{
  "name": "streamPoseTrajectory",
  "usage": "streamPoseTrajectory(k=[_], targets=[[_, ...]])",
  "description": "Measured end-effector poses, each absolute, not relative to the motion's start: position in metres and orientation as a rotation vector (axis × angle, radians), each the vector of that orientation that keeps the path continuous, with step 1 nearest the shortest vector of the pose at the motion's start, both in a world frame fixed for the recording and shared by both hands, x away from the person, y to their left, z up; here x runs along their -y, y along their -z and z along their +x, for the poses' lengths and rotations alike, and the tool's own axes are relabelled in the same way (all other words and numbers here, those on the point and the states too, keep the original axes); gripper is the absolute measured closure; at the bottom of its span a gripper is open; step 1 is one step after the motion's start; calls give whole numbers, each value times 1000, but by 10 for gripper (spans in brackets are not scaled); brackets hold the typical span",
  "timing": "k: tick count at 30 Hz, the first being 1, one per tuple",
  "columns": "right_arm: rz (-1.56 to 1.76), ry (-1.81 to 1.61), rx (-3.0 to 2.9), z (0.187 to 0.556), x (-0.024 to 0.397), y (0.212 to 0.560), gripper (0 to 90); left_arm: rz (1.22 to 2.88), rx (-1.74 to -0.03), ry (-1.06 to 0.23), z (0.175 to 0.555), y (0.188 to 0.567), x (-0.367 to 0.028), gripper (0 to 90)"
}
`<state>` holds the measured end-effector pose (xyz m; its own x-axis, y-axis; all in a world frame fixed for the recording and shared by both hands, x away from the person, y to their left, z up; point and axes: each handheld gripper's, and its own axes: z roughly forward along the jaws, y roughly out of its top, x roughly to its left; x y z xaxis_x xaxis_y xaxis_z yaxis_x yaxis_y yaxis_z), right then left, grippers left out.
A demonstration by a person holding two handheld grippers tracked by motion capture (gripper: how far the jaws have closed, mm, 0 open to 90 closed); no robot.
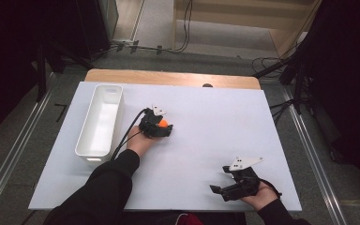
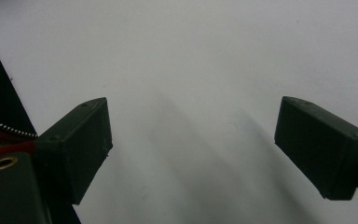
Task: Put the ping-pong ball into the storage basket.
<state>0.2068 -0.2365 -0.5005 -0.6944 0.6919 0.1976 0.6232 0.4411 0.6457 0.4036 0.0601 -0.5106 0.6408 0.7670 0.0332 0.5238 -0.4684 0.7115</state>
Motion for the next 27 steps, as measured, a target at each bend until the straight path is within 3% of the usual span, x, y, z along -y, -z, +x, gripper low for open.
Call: streamPoseTrajectory(k=[6, 27], targets=[[1183, -1092, -2592, 207, 236, 501, 98, 2177, -1010, -461, 402, 509, -60, 499], [1184, -1089, -2592, 206, 236, 500, 98, 2173, -970, -399, 396, 497, -56, 501]])
